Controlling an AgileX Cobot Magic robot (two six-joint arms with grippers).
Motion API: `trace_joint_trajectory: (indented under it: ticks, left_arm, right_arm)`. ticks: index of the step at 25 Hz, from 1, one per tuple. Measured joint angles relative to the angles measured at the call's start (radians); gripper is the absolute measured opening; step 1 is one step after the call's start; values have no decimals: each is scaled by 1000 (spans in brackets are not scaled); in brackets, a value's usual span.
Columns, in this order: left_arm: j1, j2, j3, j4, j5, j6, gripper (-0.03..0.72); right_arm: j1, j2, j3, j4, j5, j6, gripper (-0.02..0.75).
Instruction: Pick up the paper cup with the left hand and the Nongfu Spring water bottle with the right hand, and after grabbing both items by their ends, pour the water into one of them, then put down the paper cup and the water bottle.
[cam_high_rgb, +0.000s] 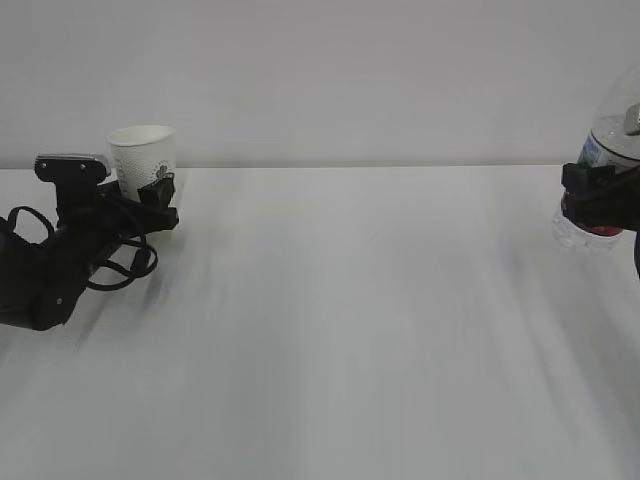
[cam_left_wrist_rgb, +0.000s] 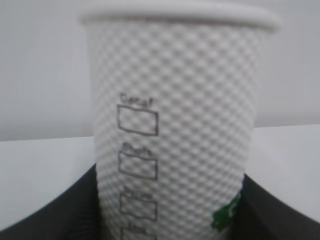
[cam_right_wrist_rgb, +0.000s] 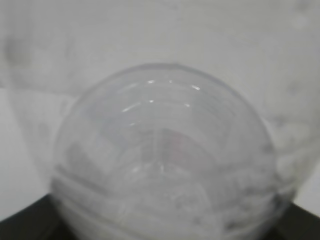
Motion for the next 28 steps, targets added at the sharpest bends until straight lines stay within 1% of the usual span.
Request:
trace_joint_trajectory:
  ticks: [8,10,14,16,20,28]
  left_arm:
    - [0,0,23,38,-25,-1,456]
    - [0,0,29,46,-32,-1,481]
    - [0,0,31,55,-32,-1,588]
    - [0,0,31,58,-30,-1,624]
    - [0,0,33,60,-26,-2,641]
    - [0,0,42,62,-26,-2,641]
  right_arm:
    - [0,0,0,0,0,0,492]
    - [0,0,0,0,-2,0,492]
    - [0,0,0,0,-2,0,492]
    - [0,0,0,0,-2,0,492]
    - [0,0,0,0,-2,0,492]
    - [0,0,0,-2,-9,0,492]
